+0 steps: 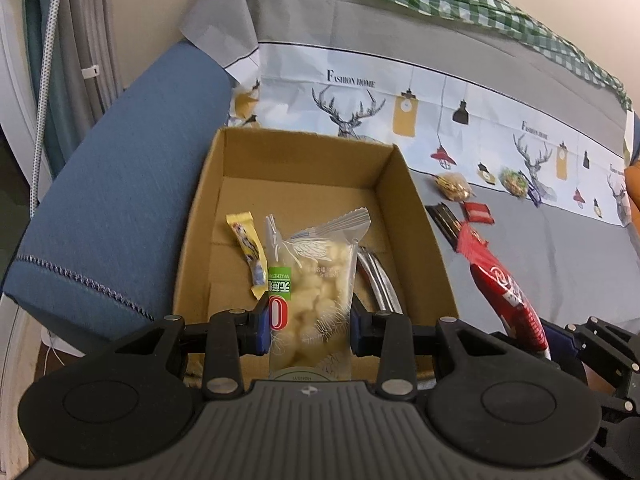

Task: Organize snacks
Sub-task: 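Carry the puff bag and red wafer pack into the box with both tools, then lower the puff bag and red wafer pack into the box and open both tools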

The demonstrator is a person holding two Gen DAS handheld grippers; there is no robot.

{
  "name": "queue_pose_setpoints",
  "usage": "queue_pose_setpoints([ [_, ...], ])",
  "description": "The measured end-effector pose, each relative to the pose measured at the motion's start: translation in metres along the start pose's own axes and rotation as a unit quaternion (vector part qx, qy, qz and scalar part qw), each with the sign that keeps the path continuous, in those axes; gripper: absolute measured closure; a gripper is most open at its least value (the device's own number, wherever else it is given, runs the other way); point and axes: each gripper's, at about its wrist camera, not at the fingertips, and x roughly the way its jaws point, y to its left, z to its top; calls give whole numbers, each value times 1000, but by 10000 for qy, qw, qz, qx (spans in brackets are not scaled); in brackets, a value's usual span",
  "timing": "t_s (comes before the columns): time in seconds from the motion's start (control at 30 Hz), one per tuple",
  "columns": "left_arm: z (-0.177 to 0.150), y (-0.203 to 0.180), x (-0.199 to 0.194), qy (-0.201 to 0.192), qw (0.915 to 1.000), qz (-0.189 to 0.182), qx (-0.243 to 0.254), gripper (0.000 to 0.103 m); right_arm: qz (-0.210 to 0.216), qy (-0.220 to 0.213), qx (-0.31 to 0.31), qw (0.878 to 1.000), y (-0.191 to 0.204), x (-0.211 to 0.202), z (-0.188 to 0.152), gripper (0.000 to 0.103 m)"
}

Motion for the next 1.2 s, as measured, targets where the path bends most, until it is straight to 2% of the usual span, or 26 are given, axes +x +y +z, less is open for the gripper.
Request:
queue_pose_setpoints([
  [0.17,13,6,14,4,10000,64,-21,63,-6,70,126,9999,0,20,8,70],
  [0.4,22,15,44,242,9996,94,-53,63,-30,290,393,9988,-3,53,17,70],
  [1.2,48,32,158,907,9954,317,22,63,-120,791,552,9953,-29,162,21,69],
])
